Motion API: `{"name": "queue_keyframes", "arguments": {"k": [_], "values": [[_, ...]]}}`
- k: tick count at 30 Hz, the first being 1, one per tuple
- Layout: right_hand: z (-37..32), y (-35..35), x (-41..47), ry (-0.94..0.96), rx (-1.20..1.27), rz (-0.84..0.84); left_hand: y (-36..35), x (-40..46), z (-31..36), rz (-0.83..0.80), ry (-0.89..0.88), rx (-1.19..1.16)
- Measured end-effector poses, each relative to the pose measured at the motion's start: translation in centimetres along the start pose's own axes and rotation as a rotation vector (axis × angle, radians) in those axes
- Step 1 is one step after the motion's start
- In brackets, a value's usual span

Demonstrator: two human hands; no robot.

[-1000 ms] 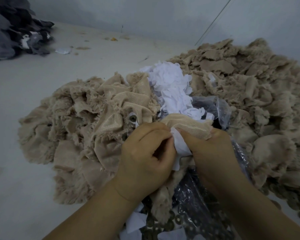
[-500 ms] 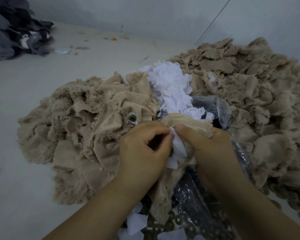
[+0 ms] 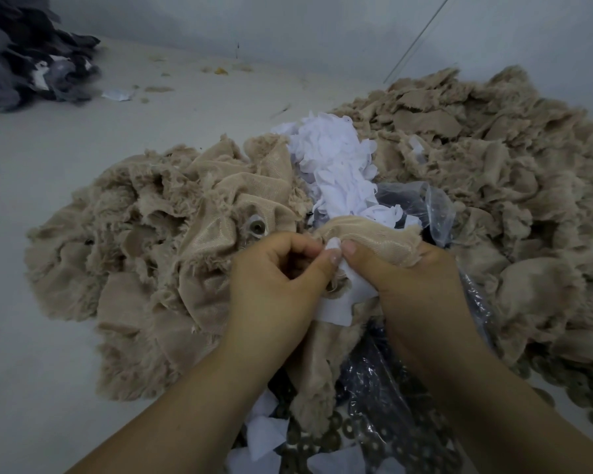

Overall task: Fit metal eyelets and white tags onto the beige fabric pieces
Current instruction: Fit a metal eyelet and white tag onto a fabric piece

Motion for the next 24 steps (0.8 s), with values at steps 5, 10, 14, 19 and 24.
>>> {"name": "queue_keyframes", "arguments": {"k": [5, 10, 14, 19, 24], "values": [[0.2, 0.0, 0.1, 0.004, 0.019, -0.002, -0.2, 0.2, -0.8, -0.012, 0.083, -0.128], [0.2, -0.2, 0.0, 0.021, -0.001, -0.007, -0.1, 0.1, -1.1, 0.020, 0.113, -0.208], [0.1, -0.3, -0.3, 0.038, -0.024, -0.010, -0.2, -0.1, -0.5, 0.032, 0.039, -0.163], [-0.2, -0.2, -0.4, 0.081, -0.166, 0.010, -0.3, -0.2, -0.4, 0.030, -0.012, -0.140], [-0.2, 0.1, -0.2, 0.086, -0.181, 0.037, -0.5, 0.1, -1.1, -0.016, 0.077, -0.136]]}}
Point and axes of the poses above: each hand's wrist, its own x-axis towards the middle knuckle, its own y-axis out of the back of the hand, z = x × y, the point moved 6 cm from there along x, towards the middle knuckle, and after that the axes turned 5 degrees about -y, right-handed, at the moved point
